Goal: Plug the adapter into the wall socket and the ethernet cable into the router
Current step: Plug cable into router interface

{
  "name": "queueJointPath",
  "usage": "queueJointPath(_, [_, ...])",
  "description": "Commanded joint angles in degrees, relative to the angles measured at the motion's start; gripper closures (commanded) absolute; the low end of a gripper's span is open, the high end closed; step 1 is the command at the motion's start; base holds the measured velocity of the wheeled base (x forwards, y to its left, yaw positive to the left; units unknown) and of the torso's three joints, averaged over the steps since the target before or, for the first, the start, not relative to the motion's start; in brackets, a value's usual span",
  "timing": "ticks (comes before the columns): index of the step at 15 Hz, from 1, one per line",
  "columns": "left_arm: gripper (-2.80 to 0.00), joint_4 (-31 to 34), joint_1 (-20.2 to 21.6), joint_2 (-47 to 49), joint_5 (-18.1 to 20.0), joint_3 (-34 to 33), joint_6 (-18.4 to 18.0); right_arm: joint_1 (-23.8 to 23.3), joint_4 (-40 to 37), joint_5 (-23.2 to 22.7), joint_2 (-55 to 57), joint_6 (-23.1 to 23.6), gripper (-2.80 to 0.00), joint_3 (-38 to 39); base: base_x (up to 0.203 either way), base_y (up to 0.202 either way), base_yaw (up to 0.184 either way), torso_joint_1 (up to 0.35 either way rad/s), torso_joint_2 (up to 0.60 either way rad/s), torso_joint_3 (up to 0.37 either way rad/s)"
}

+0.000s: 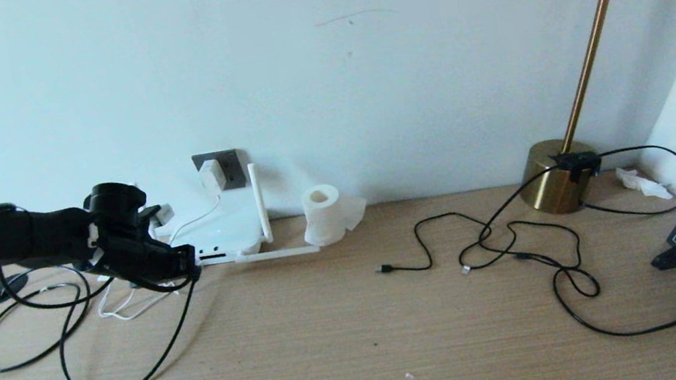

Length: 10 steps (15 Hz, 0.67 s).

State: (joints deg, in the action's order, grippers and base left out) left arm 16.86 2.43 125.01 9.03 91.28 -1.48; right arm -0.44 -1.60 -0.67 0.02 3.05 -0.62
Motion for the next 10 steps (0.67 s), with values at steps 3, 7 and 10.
queueJointPath(3, [0.00,0.10,0.12,0.33,0.10,0.04,-0.02,0.00,-0.07,-0.03,0.06,0.03,-2.80,0.01,0.000,0.000,0.000,0.000,0.00,0.000])
queueJointPath(7, [0.00,0.09,0.12,0.32,0.02,0.04,-0.02,0.00,0.01,-0.03,0.06,0.01,-2.80,0.01,0.000,0.000,0.000,0.000,0.00,0.000])
queueJointPath(10, [0.00,0.42,0.10,0.24,0.07,0.71,-0.02,0.00,-0.07,-0.03,0.06,0.03,-2.80,0.01,0.000,0.000,0.000,0.000,0.00,0.000])
